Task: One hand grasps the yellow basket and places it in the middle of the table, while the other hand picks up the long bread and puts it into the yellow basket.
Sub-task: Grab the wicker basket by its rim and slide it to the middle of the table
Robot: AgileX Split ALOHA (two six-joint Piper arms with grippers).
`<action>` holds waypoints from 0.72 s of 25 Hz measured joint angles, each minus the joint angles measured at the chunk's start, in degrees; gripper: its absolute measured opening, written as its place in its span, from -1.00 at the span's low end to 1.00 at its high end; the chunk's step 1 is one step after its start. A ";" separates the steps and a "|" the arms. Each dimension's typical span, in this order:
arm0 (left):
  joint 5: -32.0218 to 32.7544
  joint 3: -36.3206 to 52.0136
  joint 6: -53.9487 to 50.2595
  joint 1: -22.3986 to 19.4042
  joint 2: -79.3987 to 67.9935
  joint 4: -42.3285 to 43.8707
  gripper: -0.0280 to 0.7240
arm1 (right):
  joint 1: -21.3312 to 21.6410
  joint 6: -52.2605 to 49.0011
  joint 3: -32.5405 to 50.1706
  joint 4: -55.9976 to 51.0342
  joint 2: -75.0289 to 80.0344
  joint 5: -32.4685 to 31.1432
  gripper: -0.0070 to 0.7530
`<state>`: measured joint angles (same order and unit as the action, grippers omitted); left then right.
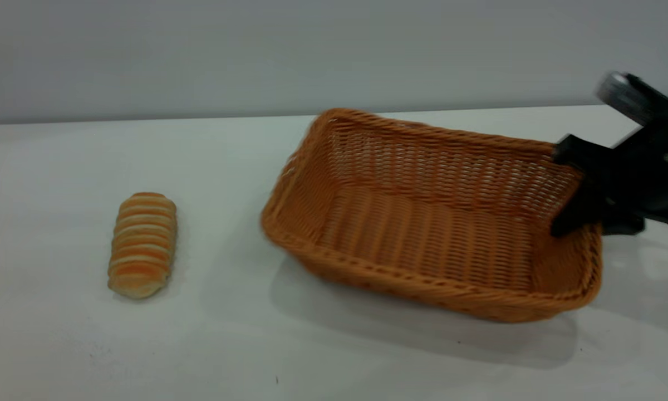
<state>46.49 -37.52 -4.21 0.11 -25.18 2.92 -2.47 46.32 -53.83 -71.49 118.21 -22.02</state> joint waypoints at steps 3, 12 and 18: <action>0.04 0.00 0.00 0.00 0.00 -0.12 0.44 | -3.60 -11.55 -4.81 13.75 0.00 -2.31 -0.76; 0.18 0.00 0.00 0.00 0.00 -0.12 0.44 | -9.11 -34.05 -22.38 35.78 4.74 -14.10 -0.76; 0.32 0.00 0.00 0.00 0.00 -0.13 0.44 | -9.11 -35.69 -23.83 34.93 8.63 -14.15 -0.72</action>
<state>46.81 -37.52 -4.21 0.11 -25.18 2.79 -11.58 10.63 -77.66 -36.56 126.84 -36.17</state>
